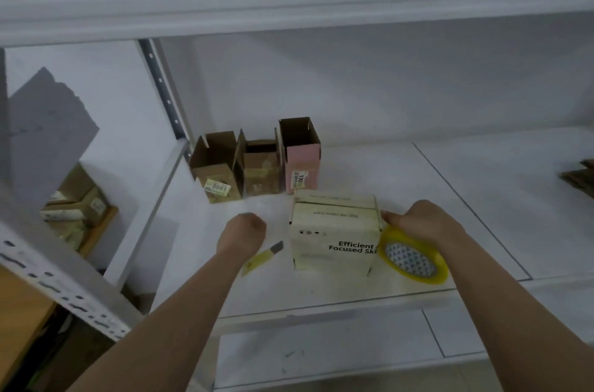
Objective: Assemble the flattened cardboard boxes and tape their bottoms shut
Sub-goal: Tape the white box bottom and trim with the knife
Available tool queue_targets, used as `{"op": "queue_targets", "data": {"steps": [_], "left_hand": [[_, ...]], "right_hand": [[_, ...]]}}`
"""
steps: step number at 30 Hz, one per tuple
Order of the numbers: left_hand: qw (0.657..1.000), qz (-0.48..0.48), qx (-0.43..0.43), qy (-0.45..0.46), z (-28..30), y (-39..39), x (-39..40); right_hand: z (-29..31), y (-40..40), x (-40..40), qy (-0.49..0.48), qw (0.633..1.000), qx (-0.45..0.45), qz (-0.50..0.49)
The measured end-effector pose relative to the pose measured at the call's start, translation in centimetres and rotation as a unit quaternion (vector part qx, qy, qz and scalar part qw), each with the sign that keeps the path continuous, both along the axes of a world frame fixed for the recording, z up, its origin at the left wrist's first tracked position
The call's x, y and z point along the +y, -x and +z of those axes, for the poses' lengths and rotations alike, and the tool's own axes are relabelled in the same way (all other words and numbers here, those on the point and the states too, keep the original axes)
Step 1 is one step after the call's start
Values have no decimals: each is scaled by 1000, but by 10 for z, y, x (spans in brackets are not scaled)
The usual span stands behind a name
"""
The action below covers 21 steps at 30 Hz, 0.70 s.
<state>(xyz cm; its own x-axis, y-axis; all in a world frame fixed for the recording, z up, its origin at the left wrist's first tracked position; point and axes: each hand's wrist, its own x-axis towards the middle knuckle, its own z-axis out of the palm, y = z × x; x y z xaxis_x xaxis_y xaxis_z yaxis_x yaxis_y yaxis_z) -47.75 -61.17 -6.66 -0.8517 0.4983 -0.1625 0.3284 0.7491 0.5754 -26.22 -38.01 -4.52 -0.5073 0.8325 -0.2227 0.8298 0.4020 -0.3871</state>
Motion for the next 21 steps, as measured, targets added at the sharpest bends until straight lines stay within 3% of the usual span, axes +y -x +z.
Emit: {"op": "queue_targets", "data": {"steps": [2,4,12,14,16,18,21], "left_hand": [[988,-68,54,130,-13,-11,-7],[968,-115,112,194,-24,-22,-10],[923,-169,209,276,-38,-34,-2],[925,-169,195,277,-37,-35,-4],[953,-128,157,226,-35,-27,-6],[987,-49,111,109,-28,-13,-9],[995,35,61,-70,3,1,-1]], "right_hand": [[-1,0,1,2,1000,-2,-1],[-1,1,1,3,1000,0,-1],[-2,-1,-3,8,1000,2,-5],[-1,-3,-5,20,1000,6,-9],[-1,-5,-6,31,999,13,-10],[-1,-6,-7,33,999,22,-10],[-1,-6,-9,30,999,28,-13]]}}
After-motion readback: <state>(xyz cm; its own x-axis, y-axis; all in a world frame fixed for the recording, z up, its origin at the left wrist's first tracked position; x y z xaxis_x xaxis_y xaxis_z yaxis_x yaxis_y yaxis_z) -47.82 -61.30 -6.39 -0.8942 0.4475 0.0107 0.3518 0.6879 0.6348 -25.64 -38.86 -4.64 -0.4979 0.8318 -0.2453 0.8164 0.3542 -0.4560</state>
